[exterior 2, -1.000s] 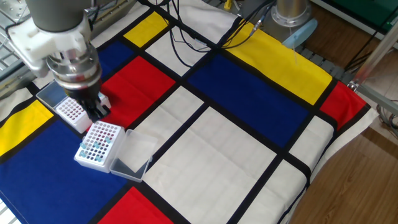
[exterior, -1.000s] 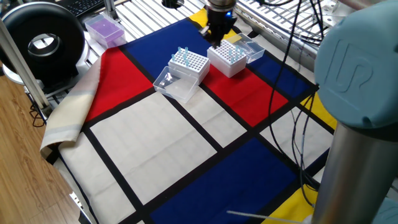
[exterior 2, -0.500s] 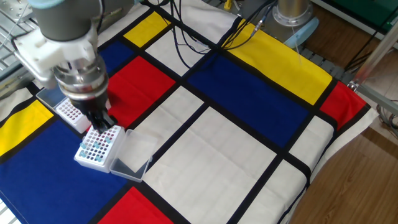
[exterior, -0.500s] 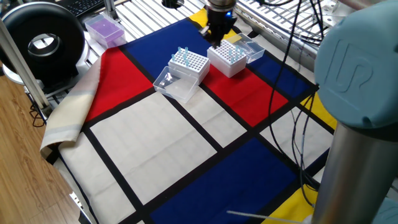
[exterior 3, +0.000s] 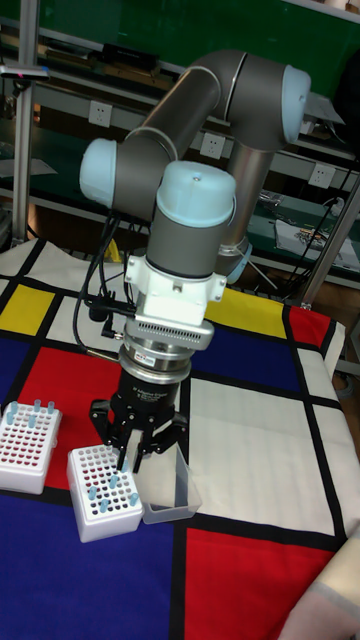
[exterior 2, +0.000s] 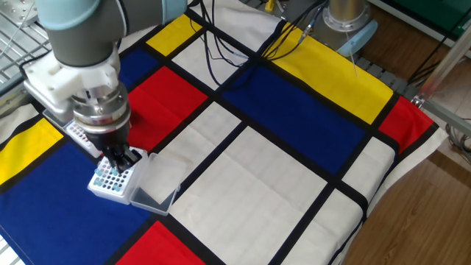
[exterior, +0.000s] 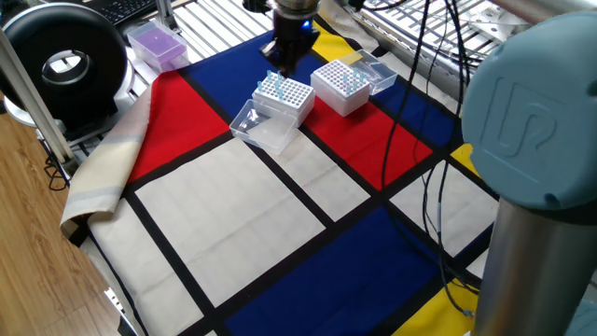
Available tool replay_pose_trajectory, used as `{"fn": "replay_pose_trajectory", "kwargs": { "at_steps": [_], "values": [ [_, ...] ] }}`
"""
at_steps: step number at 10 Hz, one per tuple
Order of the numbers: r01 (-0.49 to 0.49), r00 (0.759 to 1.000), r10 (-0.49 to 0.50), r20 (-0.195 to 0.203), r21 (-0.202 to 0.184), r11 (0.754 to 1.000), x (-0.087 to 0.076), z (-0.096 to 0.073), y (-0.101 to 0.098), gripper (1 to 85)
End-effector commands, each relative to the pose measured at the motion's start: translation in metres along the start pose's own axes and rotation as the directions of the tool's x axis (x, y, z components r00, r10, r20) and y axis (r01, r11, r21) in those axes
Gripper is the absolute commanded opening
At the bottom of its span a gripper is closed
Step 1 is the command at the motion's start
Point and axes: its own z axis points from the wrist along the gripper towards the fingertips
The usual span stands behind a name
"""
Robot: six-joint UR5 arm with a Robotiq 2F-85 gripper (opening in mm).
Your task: Transfer all medium pipette tips from one holder to another
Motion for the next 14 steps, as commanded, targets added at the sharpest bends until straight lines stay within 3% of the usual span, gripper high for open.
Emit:
{"fn": "replay_pose_trajectory", "kwargs": {
  "at_steps": [1,6,9,14],
  "values": [
    [0.006,1.000,-0.006,0.016,-0.014,1.000,-0.005,0.011,0.001,25.0],
    [-0.004,1.000,0.005,0.027,-0.020,1.000,-0.002,0.014,-0.001,25.0],
    [-0.019,1.000,0.019,0.016,-0.016,1.000,0.008,0.003,-0.003,24.3],
    [-0.028,0.999,0.028,0.023,-0.033,0.999,0.010,0.007,0.005,24.0]
  ]
}}
